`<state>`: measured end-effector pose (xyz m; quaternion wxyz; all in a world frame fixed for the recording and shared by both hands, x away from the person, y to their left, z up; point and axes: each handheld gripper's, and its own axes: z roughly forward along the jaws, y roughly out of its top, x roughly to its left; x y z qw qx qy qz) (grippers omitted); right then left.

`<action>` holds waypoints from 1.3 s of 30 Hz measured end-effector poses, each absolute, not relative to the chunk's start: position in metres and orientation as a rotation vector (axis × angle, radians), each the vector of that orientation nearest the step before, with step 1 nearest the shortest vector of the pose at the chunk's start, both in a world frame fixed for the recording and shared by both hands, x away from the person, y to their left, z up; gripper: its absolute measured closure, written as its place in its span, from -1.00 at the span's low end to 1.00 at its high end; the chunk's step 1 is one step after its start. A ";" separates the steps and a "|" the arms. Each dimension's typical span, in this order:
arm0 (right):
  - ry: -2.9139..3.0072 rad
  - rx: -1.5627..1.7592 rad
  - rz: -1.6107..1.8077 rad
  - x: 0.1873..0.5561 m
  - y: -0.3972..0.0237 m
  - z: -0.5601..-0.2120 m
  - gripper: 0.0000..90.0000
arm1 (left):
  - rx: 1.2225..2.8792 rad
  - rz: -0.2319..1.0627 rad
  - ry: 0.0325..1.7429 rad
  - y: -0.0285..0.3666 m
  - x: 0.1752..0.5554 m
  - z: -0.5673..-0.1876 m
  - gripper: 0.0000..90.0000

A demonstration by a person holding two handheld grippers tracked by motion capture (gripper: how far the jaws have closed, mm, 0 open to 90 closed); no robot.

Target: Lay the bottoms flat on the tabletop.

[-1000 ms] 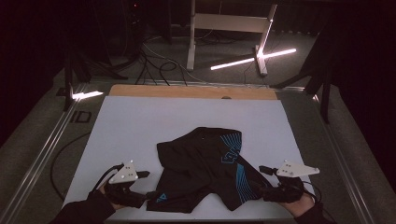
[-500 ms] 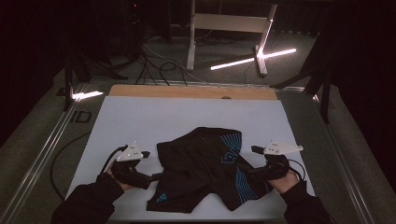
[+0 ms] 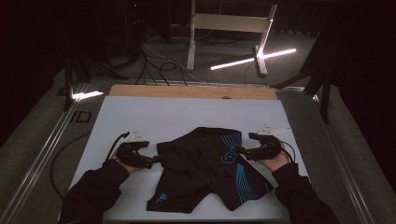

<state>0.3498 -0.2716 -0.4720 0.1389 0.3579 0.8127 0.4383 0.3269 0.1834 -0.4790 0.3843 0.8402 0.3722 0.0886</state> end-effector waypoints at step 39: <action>2.364 1.165 1.067 0.411 -0.265 -0.509 0.83 | 2.148 0.190 1.024 0.167 0.360 -0.514 0.74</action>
